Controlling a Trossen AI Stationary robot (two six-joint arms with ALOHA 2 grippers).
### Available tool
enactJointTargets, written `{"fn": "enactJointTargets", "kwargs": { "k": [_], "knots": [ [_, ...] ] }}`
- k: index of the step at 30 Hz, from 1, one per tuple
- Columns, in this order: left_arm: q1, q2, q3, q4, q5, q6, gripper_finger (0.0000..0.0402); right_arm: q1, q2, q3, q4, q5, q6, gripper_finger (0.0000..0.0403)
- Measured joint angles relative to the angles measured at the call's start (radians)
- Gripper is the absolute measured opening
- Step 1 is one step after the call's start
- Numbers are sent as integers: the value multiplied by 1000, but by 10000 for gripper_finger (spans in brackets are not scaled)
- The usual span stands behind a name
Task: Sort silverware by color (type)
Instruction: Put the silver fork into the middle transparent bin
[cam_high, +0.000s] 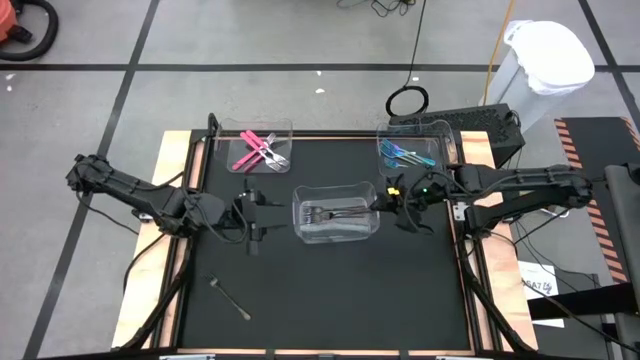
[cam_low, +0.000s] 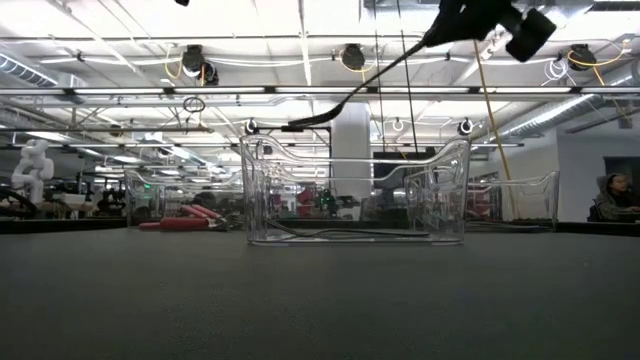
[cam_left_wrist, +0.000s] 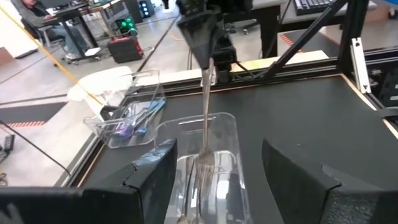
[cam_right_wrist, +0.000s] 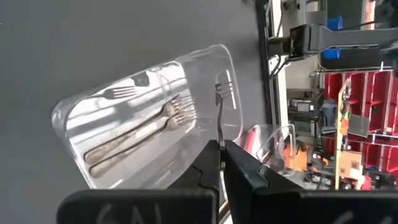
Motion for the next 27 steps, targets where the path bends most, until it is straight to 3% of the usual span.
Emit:
{"fn": "enactJointTargets", "kwargs": {
  "k": [10, 19, 27],
  "knots": [
    [0, 0, 0, -7, 16, -1, 235, -112, 1, -114, 99, -164, -26, 2],
    [0, 0, 0, -8, 16, -1, 235, -163, 5, -171, 197, -164, -102, 2],
    [0, 5, 0, -11, 16, -2, 235, -178, 99, -171, 258, -164, -103, 2]
  ]
}}
